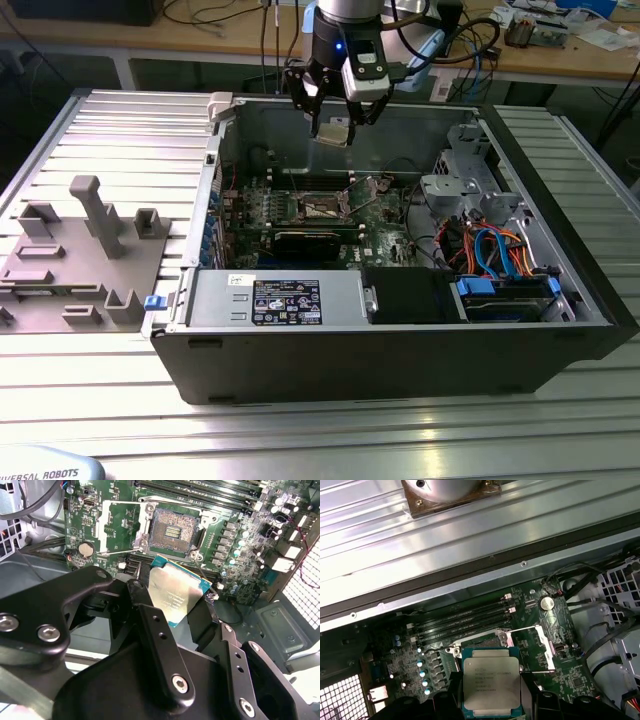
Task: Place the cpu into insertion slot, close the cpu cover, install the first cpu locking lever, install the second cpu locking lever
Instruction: 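Place the cpu into insertion slot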
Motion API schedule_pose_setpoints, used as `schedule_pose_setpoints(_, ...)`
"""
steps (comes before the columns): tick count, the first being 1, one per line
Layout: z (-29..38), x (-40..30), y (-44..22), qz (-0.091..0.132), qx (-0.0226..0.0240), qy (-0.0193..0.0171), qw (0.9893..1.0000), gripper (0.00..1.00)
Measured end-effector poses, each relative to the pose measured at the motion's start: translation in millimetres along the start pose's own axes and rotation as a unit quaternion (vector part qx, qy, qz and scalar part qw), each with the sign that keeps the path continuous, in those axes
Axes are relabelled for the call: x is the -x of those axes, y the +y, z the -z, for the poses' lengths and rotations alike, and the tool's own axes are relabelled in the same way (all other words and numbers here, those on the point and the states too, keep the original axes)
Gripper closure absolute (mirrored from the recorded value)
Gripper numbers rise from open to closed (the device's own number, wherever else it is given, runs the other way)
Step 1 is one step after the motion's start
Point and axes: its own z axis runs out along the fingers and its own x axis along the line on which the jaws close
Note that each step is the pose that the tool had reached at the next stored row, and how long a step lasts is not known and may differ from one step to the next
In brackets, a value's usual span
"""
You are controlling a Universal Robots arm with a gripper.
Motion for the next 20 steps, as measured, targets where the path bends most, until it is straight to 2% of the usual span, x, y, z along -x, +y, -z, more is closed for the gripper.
schedule_pose_setpoints(20,-0.3,0.0,0.0,-0.009,0.0001,-0.0007,1.0000,0.46)
